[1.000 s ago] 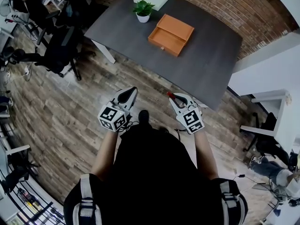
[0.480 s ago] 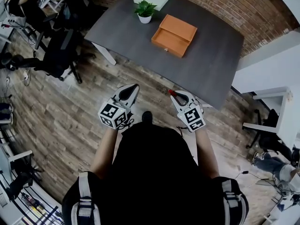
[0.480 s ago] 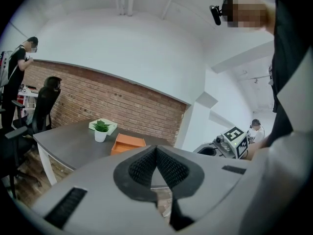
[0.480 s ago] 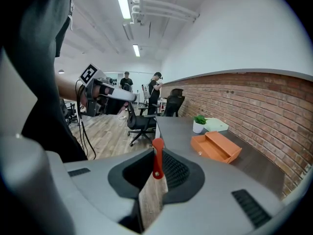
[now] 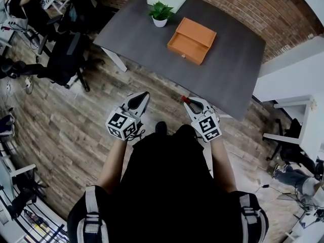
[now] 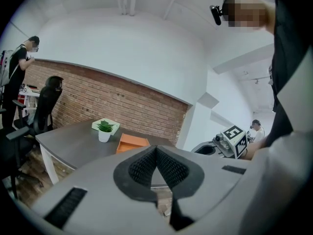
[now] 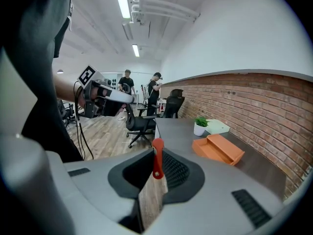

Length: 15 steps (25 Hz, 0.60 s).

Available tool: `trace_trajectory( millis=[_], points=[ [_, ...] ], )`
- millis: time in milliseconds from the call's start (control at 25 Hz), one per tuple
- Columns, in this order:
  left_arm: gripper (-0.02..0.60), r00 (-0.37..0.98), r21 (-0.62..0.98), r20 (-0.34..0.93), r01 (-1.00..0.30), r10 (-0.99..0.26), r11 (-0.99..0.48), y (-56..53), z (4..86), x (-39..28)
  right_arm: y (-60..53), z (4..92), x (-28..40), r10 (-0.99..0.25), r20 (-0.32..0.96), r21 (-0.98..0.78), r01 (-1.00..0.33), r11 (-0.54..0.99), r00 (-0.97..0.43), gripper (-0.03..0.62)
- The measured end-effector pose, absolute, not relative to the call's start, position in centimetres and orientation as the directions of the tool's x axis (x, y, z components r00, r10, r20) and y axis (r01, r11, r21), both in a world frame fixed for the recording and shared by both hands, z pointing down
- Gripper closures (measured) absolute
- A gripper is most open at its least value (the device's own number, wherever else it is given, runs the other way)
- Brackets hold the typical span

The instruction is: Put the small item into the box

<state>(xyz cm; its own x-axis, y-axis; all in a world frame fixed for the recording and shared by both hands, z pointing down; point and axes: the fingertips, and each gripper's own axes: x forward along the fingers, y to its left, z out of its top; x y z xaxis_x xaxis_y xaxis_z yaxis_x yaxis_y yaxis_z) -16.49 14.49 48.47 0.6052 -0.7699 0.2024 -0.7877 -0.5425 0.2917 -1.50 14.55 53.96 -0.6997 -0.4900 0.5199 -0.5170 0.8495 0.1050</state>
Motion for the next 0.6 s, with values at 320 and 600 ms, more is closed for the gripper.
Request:
trace_trajectory(
  millis=[320, 600],
  points=[
    [0.558, 0.615, 0.300, 0.218, -0.781, -0.758, -0.547, 13.9, 49.6, -16.3, 14.2, 54.2, -1.0, -0.499, 0.536, 0.105, -0.533, 0.840, -0.681, 0.528],
    [0.558, 0.627, 0.302, 0.241, -0.774, -0.741, -0.556, 12.3, 51.1, -14.0, 12.7, 55.0, 0.9, -0.495, 0.553, 0.086, -0.545, 0.834, -0.670, 0.528]
  ],
)
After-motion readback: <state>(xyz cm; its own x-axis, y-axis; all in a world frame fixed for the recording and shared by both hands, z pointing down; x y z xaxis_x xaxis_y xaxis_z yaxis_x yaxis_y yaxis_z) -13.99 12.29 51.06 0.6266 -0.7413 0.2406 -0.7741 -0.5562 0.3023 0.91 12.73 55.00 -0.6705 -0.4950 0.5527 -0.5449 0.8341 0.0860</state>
